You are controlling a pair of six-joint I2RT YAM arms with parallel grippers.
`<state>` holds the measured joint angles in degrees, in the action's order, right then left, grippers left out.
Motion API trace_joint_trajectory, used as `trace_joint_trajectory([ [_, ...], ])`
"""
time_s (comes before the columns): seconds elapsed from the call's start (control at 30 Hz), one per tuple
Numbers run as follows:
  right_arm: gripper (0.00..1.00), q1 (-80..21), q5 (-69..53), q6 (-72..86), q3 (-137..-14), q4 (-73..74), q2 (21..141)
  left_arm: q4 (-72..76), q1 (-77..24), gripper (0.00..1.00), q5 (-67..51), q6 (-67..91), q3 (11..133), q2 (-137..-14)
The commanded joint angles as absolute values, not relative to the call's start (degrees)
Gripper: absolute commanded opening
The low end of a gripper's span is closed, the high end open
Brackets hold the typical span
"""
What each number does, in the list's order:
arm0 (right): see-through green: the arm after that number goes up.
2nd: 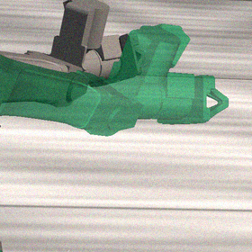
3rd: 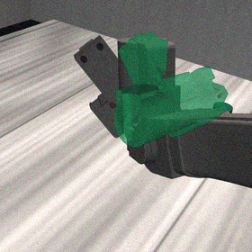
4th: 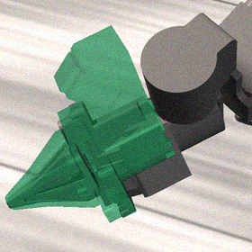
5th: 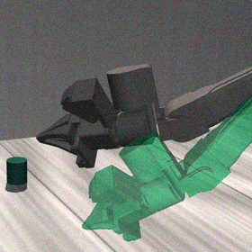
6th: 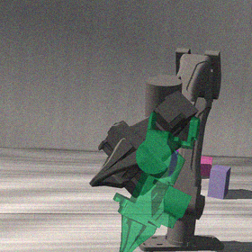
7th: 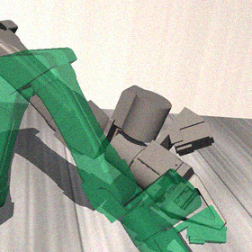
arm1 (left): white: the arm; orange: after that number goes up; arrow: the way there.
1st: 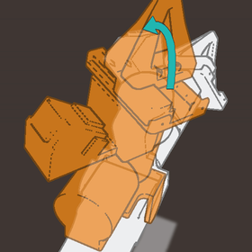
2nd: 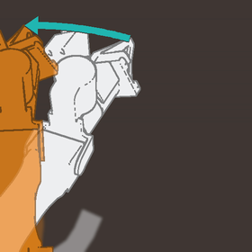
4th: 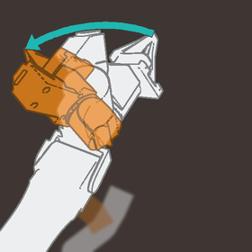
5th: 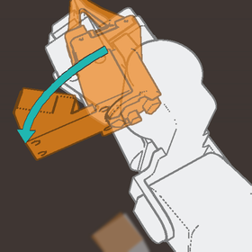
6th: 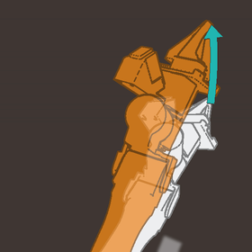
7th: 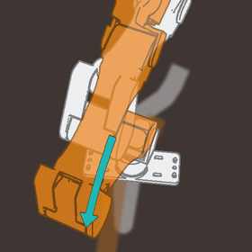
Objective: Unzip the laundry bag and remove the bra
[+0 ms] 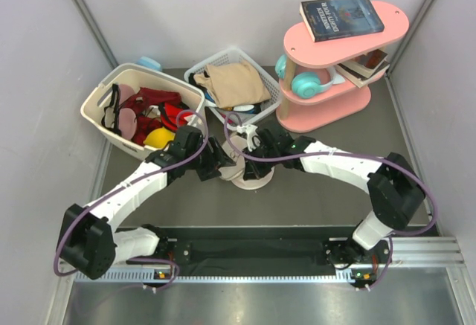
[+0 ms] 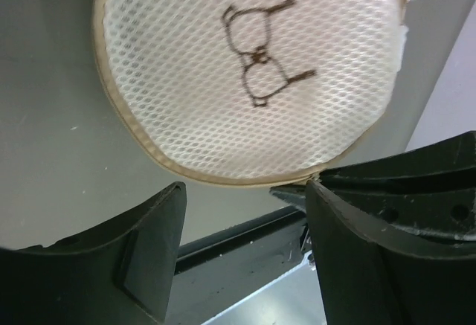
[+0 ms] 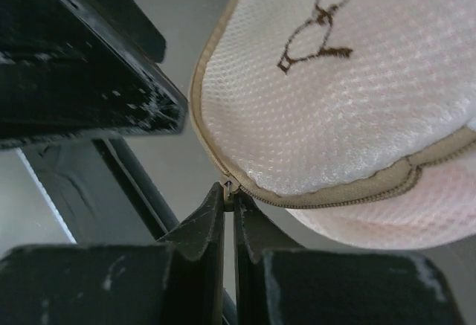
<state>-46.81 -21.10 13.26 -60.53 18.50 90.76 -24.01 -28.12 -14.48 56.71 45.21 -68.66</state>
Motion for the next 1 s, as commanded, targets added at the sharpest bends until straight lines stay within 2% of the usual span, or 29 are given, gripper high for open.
trace_joint_trajectory([
  [0.0,0.00,-49.1,-22.5,13.6,-65.4,16.8,92.5,-24.7,-27.7,0.70,-17.1,59.8,41.6,-68.0],
  [0.6,0.00,-51.2,-21.8,13.4,-66.2,17.2,93.4,-17.1,-29.3,0.65,-18.6,63.1,38.1,-72.2],
  [0.97,0.00,-50.5,-21.3,13.2,-65.5,17.5,92.8,-16.4,-29.4,0.61,-12.0,52.2,34.0,-61.4],
])
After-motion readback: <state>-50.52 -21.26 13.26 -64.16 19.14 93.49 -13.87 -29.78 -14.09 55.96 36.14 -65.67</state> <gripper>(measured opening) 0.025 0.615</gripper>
